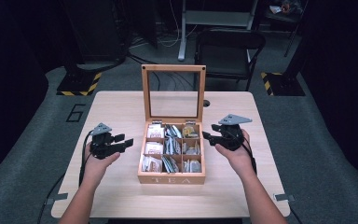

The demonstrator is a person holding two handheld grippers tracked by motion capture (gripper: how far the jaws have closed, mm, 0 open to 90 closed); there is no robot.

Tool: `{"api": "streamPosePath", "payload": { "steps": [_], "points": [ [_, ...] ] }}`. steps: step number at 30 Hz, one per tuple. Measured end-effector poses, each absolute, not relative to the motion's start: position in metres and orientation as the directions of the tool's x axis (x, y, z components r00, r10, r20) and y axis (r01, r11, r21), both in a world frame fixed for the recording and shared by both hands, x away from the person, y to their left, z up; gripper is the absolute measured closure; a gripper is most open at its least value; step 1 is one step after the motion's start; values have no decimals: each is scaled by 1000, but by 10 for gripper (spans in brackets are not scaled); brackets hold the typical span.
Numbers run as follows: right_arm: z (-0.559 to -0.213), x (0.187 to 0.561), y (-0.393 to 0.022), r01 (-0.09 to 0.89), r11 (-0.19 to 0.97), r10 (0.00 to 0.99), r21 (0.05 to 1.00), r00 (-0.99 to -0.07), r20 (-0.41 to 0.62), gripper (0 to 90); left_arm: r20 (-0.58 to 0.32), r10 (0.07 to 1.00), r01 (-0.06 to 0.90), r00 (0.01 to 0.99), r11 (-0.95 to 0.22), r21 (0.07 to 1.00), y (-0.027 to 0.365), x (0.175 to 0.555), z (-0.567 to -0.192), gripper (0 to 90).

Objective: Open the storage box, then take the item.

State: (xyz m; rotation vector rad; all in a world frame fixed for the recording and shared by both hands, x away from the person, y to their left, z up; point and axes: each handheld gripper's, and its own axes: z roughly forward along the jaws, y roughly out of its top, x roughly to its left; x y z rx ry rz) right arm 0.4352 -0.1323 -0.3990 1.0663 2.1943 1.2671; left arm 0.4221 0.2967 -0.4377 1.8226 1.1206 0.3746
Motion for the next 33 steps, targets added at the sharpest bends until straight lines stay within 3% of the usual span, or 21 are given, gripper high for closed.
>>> {"api": "streamPosePath", "payload": {
  "steps": [15,27,33],
  "points": [
    [-420,414,-124,435,303,759,848,-649,62,394,-193,816,536,545,-162,829,296,424,-441,467],
    [-429,414,-109,431,343,737,834,-675,46,395,-152,806,527,572,-219,822,291,422,-444,464],
    [-428,411,-101,418,364,713,833,-700,40,461,-175,811,526,558,-182,831,296,420,-441,464]
  ]
}}
